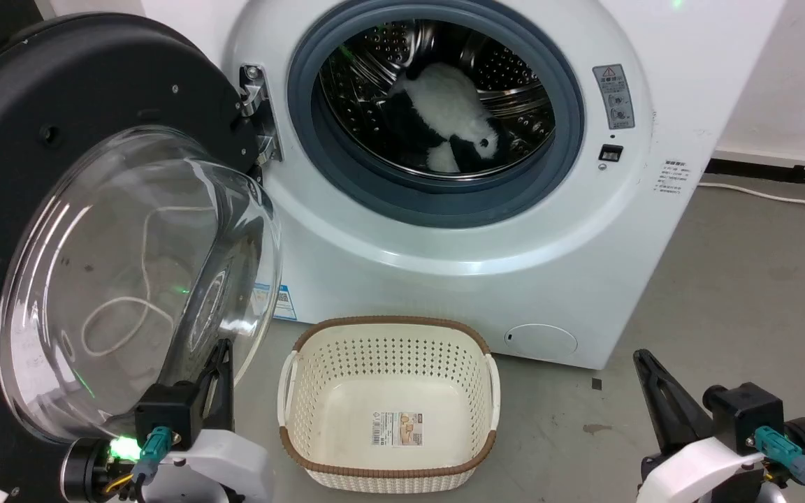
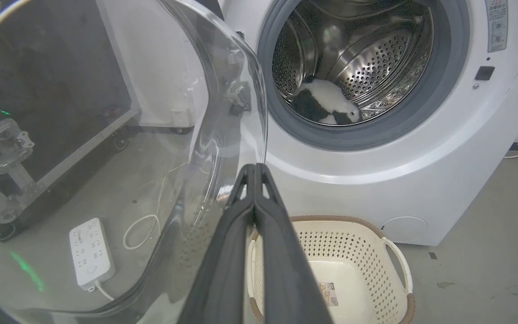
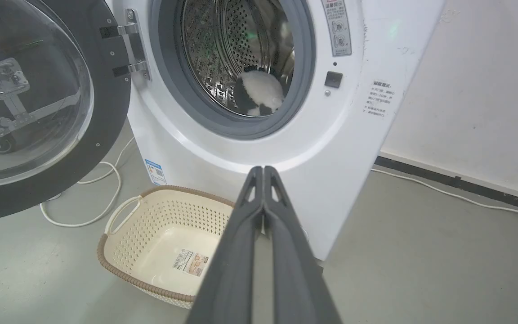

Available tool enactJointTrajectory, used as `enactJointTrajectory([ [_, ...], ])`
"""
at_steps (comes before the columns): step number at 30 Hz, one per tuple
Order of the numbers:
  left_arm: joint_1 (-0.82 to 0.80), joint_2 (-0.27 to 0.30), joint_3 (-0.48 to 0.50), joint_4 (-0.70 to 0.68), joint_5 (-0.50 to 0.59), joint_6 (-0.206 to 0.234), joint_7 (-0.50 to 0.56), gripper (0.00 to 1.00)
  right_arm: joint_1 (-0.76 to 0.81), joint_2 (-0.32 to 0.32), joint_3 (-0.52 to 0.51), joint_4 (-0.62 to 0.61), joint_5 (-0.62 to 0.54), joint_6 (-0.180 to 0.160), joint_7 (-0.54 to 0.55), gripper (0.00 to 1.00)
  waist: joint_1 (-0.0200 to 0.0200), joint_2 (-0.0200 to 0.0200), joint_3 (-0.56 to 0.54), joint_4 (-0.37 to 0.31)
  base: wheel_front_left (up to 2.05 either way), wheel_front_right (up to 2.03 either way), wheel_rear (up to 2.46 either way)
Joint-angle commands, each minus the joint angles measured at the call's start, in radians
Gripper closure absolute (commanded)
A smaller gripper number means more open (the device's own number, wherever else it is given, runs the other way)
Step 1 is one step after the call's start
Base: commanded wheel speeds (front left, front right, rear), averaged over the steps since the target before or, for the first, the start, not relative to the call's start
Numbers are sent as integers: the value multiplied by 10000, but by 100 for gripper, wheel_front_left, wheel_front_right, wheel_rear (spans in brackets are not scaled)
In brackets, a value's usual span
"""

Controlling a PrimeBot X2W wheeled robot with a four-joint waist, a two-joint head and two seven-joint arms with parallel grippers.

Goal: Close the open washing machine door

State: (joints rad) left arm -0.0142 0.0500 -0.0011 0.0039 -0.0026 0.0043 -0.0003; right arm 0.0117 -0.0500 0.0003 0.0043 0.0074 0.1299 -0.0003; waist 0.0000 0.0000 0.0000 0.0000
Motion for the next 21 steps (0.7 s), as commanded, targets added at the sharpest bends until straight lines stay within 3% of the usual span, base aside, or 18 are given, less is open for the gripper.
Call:
enactJointTrajectory([
  [1, 142, 3, 11, -39, 26, -43, 3, 100, -117, -3, -3, -43, -74, 8, 3, 100, 0, 0, 0, 0, 0, 0, 0],
  [21, 142, 3, 11, -39, 26, -43, 3, 100, -117, -3, -3, -43, -74, 8, 3, 100, 0, 0, 0, 0, 0, 0, 0],
])
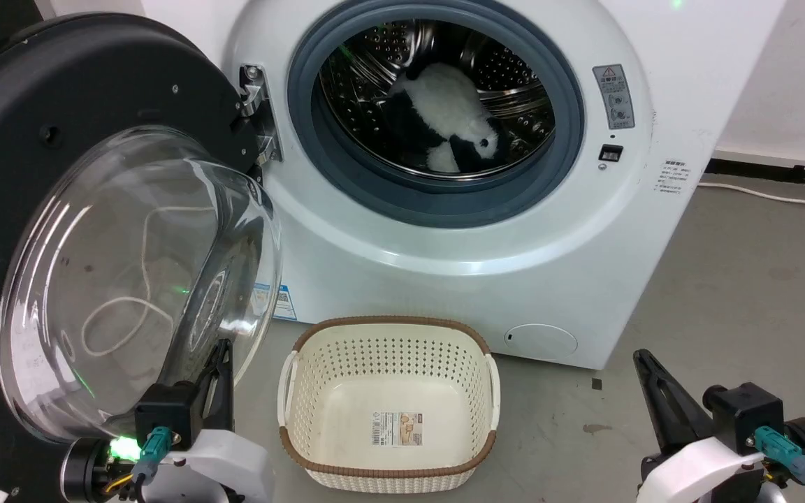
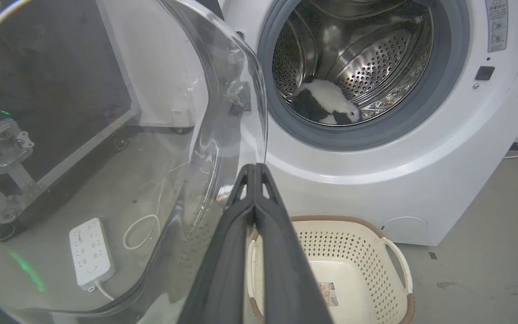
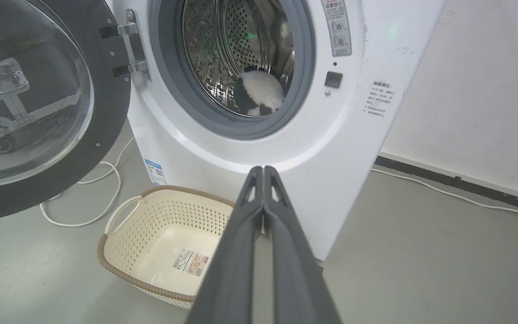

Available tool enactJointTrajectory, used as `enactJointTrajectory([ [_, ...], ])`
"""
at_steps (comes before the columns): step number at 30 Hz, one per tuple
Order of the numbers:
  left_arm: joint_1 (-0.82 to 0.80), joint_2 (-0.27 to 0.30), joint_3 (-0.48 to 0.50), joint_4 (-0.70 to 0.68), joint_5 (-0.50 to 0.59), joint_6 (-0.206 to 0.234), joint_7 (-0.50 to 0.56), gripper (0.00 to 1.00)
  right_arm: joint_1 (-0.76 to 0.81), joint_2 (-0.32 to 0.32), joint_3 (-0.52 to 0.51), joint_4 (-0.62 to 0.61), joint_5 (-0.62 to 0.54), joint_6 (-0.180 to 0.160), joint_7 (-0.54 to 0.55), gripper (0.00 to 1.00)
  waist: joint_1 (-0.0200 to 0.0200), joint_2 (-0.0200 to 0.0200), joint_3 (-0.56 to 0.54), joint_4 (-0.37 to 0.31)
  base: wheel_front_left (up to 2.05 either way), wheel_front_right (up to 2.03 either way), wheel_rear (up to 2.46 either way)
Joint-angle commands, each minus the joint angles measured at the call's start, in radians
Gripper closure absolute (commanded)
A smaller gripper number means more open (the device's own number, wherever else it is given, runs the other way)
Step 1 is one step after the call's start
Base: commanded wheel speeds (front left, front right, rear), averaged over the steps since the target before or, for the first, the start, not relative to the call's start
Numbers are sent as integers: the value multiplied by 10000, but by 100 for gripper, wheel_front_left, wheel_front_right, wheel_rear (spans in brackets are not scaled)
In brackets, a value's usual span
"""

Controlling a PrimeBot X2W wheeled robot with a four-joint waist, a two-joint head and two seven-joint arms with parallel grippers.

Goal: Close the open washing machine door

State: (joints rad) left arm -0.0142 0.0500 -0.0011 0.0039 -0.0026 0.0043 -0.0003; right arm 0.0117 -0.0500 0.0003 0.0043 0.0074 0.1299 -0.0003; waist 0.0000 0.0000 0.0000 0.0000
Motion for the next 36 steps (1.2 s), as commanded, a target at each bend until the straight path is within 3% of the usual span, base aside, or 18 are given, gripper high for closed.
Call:
enactJointTrajectory([
  [1, 142, 3, 11, -39, 26, -43, 3, 100, -117, -3, -3, -43, -74, 8, 3, 100, 0, 0, 0, 0, 0, 0, 0],
  [16, 142, 3, 11, -39, 26, -43, 3, 100, -117, -3, -3, -43, -74, 8, 3, 100, 0, 0, 0, 0, 0, 0, 0],
  [17, -3, 0, -3, 6, -4, 4, -1, 0, 3, 0, 2, 2, 8, 0, -1, 0, 0, 0, 0, 0, 0, 0, 0],
  [36, 11, 10, -281, 163, -419, 38, -333, 0, 108, 0, 57, 237, 520, -1, -347, 0, 0, 0, 12, 17, 0, 0, 0],
])
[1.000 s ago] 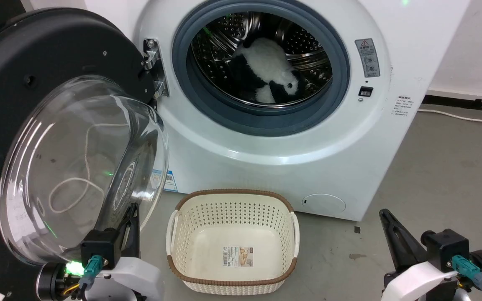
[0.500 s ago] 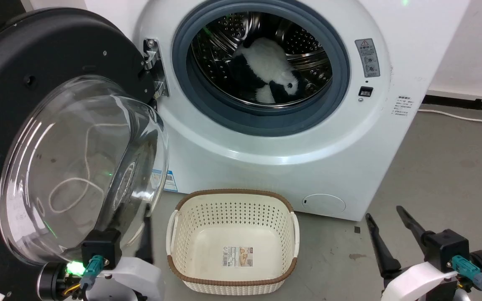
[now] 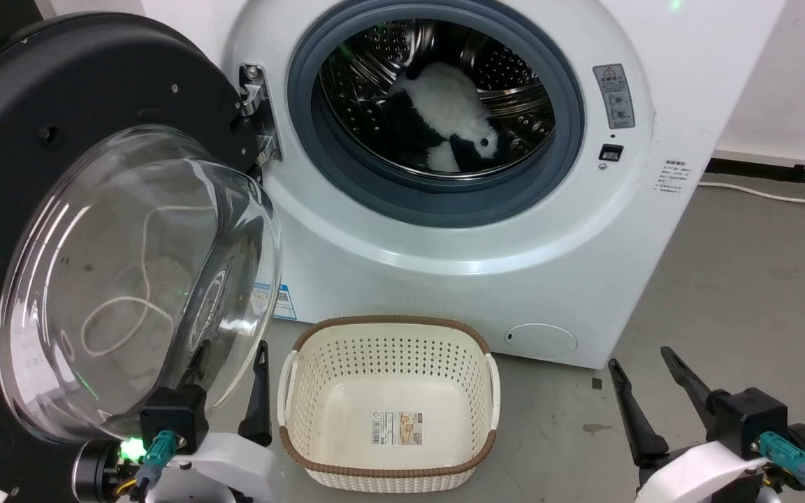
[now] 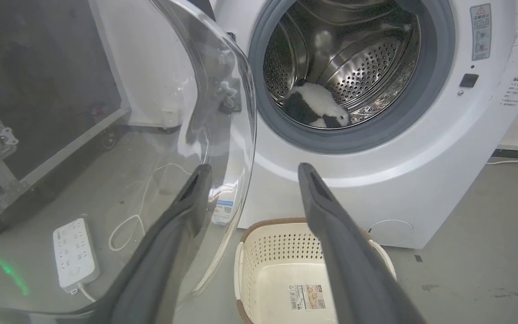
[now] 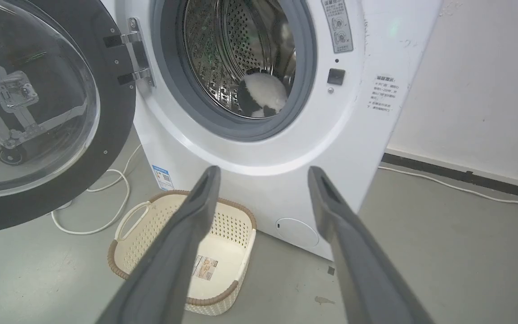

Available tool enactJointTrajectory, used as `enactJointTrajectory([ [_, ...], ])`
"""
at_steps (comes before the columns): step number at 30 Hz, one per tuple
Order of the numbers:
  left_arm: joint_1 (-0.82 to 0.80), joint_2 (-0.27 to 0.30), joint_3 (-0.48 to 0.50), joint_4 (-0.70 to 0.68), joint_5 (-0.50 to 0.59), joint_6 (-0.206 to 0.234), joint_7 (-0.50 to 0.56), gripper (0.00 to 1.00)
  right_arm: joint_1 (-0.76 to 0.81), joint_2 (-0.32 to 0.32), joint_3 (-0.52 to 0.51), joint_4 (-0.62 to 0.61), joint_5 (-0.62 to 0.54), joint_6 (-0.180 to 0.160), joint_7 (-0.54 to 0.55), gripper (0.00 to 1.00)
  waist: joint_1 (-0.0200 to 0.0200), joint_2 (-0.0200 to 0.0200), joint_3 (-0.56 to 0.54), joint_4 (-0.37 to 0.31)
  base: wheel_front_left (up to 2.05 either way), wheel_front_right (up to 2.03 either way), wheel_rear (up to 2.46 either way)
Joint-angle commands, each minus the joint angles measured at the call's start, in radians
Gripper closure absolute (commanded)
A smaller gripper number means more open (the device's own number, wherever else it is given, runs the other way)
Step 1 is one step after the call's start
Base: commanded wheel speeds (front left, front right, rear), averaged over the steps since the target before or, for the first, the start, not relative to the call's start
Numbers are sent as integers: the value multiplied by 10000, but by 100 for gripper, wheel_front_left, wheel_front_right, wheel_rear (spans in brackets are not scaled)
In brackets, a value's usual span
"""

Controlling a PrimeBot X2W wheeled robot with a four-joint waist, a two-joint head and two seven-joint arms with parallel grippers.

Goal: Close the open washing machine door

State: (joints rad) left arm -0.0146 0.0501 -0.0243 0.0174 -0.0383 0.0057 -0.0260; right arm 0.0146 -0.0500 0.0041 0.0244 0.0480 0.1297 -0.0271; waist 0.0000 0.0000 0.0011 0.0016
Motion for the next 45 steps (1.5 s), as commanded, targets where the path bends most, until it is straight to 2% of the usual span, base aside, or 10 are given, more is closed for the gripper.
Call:
enactJointTrajectory([
  [1, 14, 10, -66, 40, -87, 27, -97, 0, 83, 0, 21, 51, 144, 1, -100, 0, 0, 0, 1, 3, 0, 0, 0],
  [11, 9, 27, -231, 124, -326, 49, -304, 0, 134, -1, 52, 191, 442, 2, -317, 0, 0, 0, 6, 26, 0, 0, 0],
  [12, 8, 29, -248, 132, -353, 49, -325, 58, 139, -1, 55, 204, 473, 2, -338, 0, 0, 0, 7, 29, 0, 0, 0],
  [13, 6, 29, -263, 134, -382, 47, -347, 100, 144, -1, 58, 217, 505, 2, -359, 0, 0, 0, 9, 34, 0, 0, 0],
  [24, -115, 29, -366, -239, -672, -55, -584, 100, 194, -1, 77, 351, 812, 3, -572, 0, 0, 0, 28, 162, 0, 0, 0],
  [31, -374, 7, -13, -1342, -837, -88, -732, 100, 249, -1, 97, 474, 1032, 4, -719, 0, 0, 0, -5, 451, 0, 0, 0],
  [38, -691, 1, 910, -2870, -839, 86, -879, 100, 315, -1, 126, 615, 1251, 4, -866, 0, 0, 0, -43, 941, 0, 0, 0],
  [45, -777, 11, 2555, -3884, -780, 274, -1025, 100, 372, -1, 146, 757, 1489, 5, -1013, 0, 0, 0, -77, 1549, 0, 0, 0],
])
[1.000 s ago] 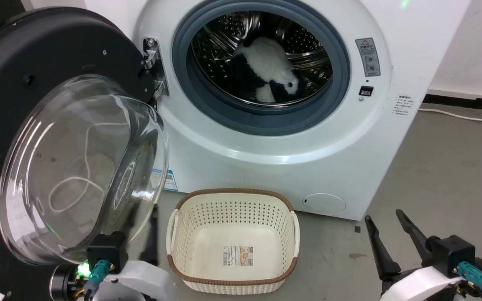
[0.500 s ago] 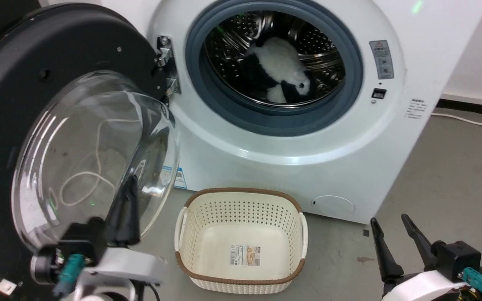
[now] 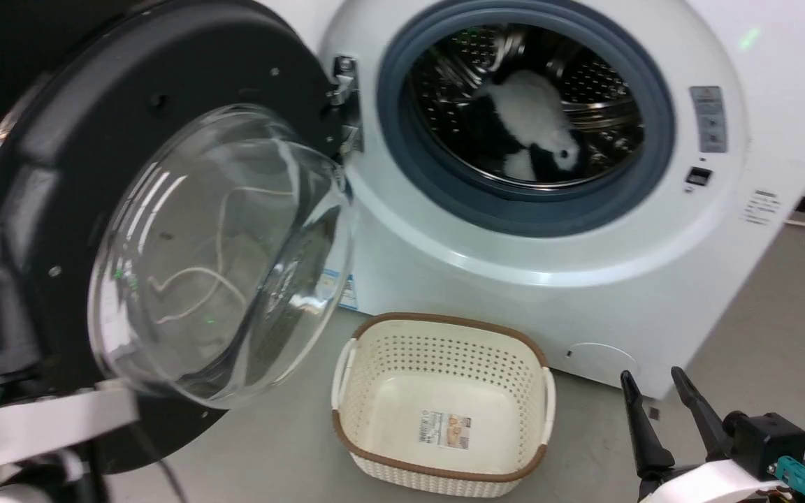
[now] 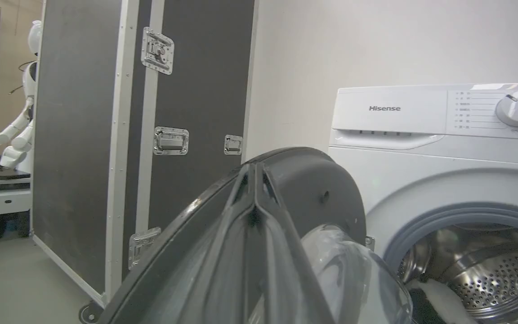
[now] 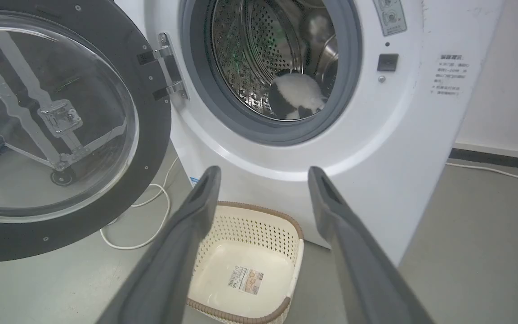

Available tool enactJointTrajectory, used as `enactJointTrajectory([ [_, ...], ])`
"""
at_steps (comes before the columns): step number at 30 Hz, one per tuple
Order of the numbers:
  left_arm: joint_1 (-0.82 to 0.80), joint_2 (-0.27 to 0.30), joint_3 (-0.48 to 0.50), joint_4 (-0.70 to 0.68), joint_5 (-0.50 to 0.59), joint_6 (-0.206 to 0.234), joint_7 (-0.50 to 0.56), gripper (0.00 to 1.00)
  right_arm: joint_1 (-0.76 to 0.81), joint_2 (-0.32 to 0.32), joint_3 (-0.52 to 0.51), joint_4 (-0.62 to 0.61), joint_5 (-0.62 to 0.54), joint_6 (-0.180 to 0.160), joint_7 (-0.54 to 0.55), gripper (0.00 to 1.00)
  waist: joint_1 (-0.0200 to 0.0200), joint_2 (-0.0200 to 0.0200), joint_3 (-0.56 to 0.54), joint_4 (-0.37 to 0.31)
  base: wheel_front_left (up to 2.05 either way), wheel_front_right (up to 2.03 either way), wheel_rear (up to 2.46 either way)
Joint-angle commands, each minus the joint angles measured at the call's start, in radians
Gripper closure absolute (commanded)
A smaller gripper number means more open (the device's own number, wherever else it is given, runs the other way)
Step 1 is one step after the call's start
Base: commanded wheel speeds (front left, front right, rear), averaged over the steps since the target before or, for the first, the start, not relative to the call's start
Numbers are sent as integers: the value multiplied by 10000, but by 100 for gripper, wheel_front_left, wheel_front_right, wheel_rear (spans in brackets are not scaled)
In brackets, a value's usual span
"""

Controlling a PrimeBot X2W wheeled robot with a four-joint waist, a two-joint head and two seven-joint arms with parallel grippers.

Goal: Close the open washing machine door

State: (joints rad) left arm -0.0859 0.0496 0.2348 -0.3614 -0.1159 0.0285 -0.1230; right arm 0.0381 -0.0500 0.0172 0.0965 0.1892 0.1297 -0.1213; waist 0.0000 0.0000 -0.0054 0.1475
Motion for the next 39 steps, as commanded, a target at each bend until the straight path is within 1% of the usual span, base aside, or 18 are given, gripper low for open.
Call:
enactJointTrajectory([
  [1, -44, 25, 242, -147, -13, 57, -76, 100, 145, -1, 25, 58, 113, 5, -92, 0, 0, 0, -15, 171, 0, 0, 0],
  [6, 86, 191, 1636, 42, -258, 97, -180, 100, 184, -1, 33, 126, 270, 5, -197, 0, 0, 0, 23, 561, 0, 0, 0],
  [10, 122, 499, 2545, 548, -632, 31, -255, 100, 187, -1, 9, 163, 360, 6, -281, 0, 0, 0, 138, 814, 0, 0, 0],
  [13, 141, 899, 2800, 1253, -827, -141, 26, 100, 183, -2, -17, 180, 394, 6, -342, 0, 0, 0, 273, 994, 0, 0, 0],
  [16, 16, 1482, 2859, 2191, -1010, -397, 460, 100, 148, -2, -54, 164, 403, 6, -360, 0, 0, 0, 439, 1135, 0, 0, 0],
  [21, -289, 2251, 2352, 3587, -1584, -927, 1543, 100, 28, -2, -132, 52, 376, 6, -329, 0, 0, 0, 803, 1301, 0, 0, 0],
  [26, -529, 2787, 1516, 4419, -2419, -1163, 2164, 100, -115, -2, -142, -68, 383, 7, -272, 0, 0, 0, 1131, 1411, 0, 0, 0],
  [28, -515, 2995, 1053, 4506, -2924, -1197, 2388, 100, -139, -2, -147, -93, 414, 7, -267, 0, 0, 0, 1197, 1473, 0, 0, 0],
  [32, -269, 3499, 143, 4389, -4385, -1244, 2874, 100, -160, -2, -139, -67, 518, 7, -291, 0, 0, 0, 1234, 1613, 0, 0, 0],
  [36, 104, 3944, -462, 4058, -5933, -1289, 3478, 100, -176, -2, -117, 27, 686, 8, -386, 0, 0, 0, 1122, 1807, 0, 0, 0],
  [39, 368, 4145, -791, 3714, -6982, -1322, 4002, 100, -156, -2, -90, 162, 840, 8, -501, 0, 0, 0, 956, 2013, 0, 0, 0],
])
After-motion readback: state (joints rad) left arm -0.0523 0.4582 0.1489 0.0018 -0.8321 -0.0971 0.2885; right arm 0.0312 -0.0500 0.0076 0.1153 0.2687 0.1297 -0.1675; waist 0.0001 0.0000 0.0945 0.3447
